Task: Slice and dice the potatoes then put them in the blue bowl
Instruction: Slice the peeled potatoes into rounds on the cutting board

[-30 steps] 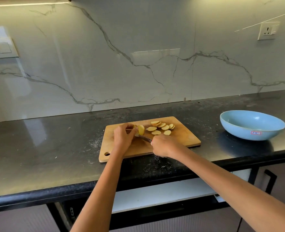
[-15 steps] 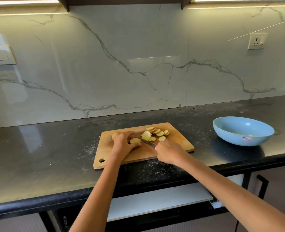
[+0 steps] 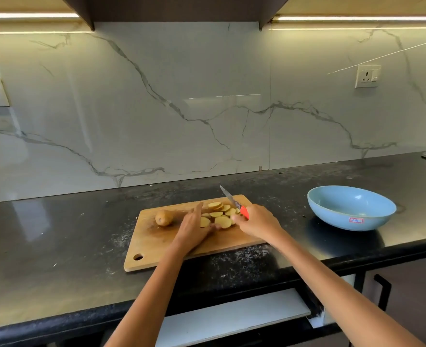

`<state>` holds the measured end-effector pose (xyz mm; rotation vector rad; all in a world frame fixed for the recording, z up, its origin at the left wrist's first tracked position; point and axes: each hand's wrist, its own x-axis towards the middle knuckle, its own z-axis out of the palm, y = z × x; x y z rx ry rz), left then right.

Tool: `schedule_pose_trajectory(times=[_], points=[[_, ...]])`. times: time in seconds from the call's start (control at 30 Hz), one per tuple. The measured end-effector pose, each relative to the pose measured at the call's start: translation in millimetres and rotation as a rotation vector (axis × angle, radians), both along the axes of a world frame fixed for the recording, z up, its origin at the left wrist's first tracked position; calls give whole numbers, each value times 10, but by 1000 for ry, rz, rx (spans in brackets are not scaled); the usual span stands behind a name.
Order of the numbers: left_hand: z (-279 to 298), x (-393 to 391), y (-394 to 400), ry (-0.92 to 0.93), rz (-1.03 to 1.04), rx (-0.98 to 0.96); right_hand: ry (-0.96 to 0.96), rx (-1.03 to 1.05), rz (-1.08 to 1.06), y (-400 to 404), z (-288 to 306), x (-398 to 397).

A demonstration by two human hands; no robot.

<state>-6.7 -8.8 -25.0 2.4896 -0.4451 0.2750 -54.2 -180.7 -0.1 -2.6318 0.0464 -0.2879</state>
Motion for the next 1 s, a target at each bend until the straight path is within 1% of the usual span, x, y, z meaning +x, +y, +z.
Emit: schedule_pose_trajectory(times=[0.1, 0.2, 0.3, 0.4, 0.53, 0.63, 0.77, 0.87, 1.0], points=[[11, 45, -149, 54, -26, 18, 52, 6, 3, -78, -47, 88], [43, 186, -220, 122, -38, 24, 37, -29, -39, -125, -96, 197], [96, 303, -261, 172, -48, 103, 13, 44, -18, -151, -96, 368], [142, 443, -285, 179, -80, 112, 39, 99, 30, -191, -58, 544], [191, 590, -364, 168, -119, 121, 56, 124, 13, -292, -78, 829], [206, 694, -449, 178, -139, 141, 52, 130, -2, -379, -106, 1021], [211, 805, -531, 186, -143, 182, 66, 125, 30, -470, -90, 1137], [240, 826, -512, 190, -156, 168, 57, 216, 53, -522, -84, 1133], [292, 816, -374, 192, -138, 79, -28, 335, -7, -496, -96, 1068]])
